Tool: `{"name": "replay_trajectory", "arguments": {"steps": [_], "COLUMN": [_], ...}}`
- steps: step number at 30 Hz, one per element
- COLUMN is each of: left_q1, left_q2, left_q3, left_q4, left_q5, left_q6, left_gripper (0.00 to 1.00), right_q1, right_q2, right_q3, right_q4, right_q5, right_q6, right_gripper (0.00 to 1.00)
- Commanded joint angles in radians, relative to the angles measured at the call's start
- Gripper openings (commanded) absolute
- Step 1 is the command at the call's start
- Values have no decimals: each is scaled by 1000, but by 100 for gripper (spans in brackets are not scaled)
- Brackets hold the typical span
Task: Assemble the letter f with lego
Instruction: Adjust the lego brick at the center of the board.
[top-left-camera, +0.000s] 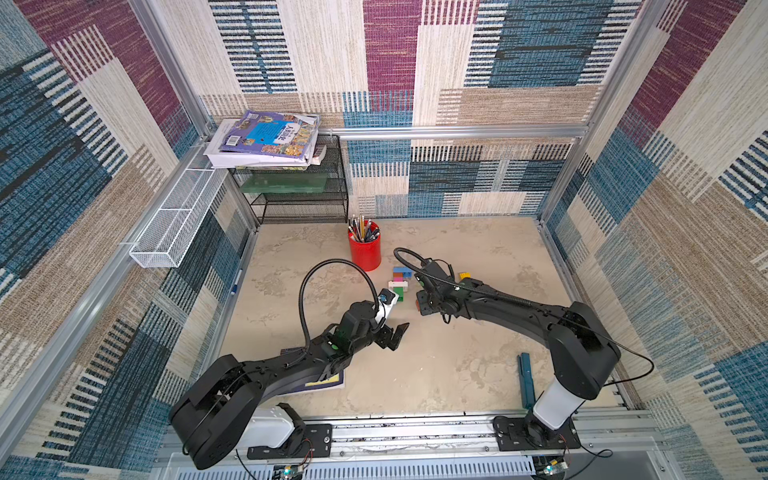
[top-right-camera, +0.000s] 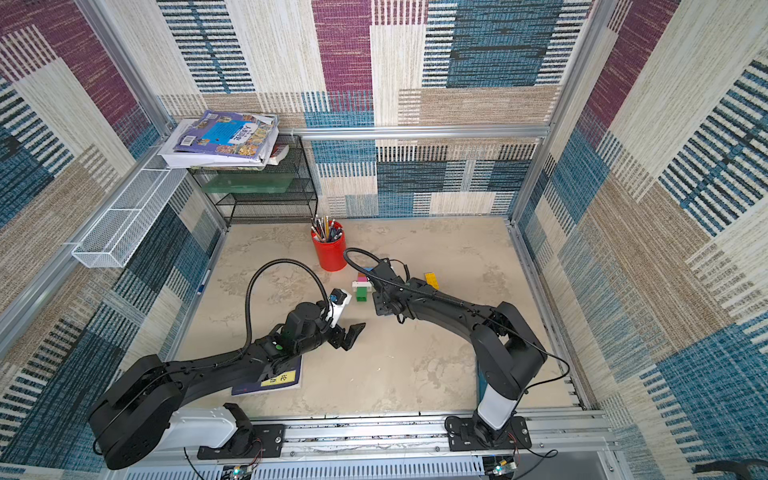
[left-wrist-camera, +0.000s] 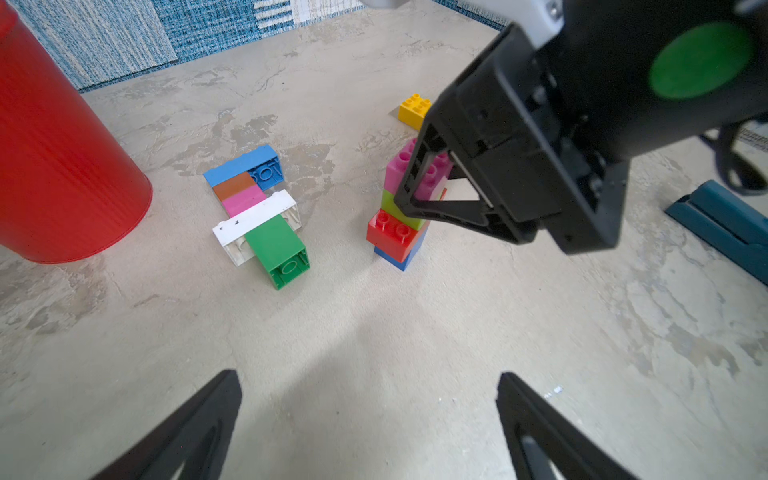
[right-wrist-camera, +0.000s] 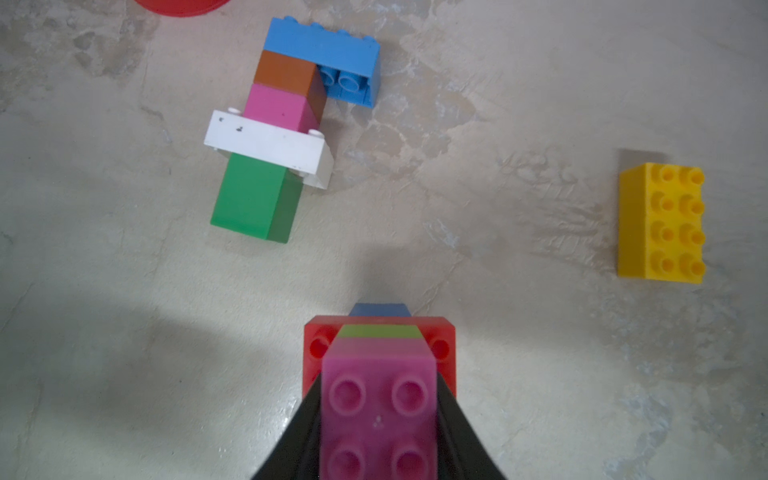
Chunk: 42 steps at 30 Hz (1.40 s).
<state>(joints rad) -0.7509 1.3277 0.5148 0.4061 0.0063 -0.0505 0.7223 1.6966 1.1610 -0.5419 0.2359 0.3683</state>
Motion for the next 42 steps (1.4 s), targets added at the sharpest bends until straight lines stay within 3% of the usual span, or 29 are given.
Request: {"name": "replay_trajectory", "arguments": {"steps": [1,11,24,27,29,35,39,42], "left_q1": [1,1,1,1,2,2,2,3], "left_q2": [-5,-5,-23,-37,-48,-115,-158,-203], "left_q3": [10,14,-4,1,19,74,102,106], "left_q4": [-14,-17,-3,-17,-65,-227,-318,-373], "left_q5": [-7,-12,-52,-37,-44,-124,-168,-219], "left_q6": [-31,-30,-80,-93,-105,-107,-116,-131], "left_gripper": [99,99,99,99,99,99,99,99], "right_q1": [3,9,18,25,37,84,108,118], "right_q2": [2,-34,-130,-160,-186,-240,-227,-195], "right_q3": [1,21,20,0,-29,-127,-164,-174], "right_q4": [-214,-207,-198,-197,-181,-100,-48,-15], "right_q5": [-93,-66,-66,-68,-79,-88,-69,-57], "right_q6": [-3,-11,-32,-40,-45,-22,-12,-12], "right_gripper": [30,47,53,49,39,25,10,9]}}
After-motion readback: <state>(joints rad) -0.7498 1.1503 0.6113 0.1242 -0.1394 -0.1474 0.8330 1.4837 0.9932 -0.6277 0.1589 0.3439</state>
